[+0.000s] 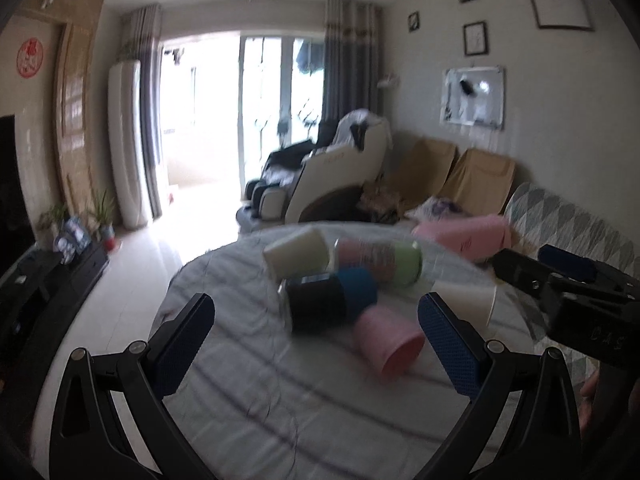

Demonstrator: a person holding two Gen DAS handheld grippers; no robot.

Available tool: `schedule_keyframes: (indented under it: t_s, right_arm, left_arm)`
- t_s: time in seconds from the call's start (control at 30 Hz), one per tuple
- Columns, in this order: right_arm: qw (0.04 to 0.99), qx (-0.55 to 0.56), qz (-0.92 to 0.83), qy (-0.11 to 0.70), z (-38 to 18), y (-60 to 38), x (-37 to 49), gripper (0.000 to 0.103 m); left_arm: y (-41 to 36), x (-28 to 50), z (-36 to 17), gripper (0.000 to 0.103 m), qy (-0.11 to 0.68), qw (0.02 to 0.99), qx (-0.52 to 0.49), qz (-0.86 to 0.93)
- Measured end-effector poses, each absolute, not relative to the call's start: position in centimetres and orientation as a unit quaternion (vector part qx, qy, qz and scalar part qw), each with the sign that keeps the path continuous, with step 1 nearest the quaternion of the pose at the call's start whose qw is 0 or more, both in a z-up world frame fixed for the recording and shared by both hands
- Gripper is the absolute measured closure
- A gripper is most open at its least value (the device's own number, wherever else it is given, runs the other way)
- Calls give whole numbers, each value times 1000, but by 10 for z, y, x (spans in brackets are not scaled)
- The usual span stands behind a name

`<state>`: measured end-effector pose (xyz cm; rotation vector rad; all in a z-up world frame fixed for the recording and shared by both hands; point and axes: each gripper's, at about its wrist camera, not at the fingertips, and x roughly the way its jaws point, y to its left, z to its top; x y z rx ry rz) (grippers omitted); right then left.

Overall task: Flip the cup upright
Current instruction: 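Move the left gripper toward the black cup with blue rim lying sideways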

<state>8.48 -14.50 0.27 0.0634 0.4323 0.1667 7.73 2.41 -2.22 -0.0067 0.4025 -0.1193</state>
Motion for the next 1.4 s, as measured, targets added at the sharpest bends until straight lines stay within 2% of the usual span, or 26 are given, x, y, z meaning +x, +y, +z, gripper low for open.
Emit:
schedule_keyframes:
  t_s: [0.17,0.23,0.37,0.57,1.0,1.2,1.4]
  right_arm:
    - [978,24,75,192,-1,-145,99,20]
    - [978,23,76,195,-4,-144,110,17]
    - [973,27,81,212,-10,-138,136,17]
    - [956,30,84,279,-3,-130,178,16]
    - [893,67,104,432,57,-144,222,17]
    - [872,72,99,475,62,-158,229,17]
    - [830,121,96,536,32,-166,233,17]
  left_arm:
    - [20,99,-32,0,196,979,4,-58]
    - [19,111,-38,0,201,979,8,-43]
    - [20,139,-49,0,220,975,16,-17]
    - [17,178,-36,0,277,960,38,1]
    - [-8,214,47,0,444,894,61,1]
    - [-14,221,44,0,501,857,119,6]
    - [-18,236,11,0,566,795,217,-27]
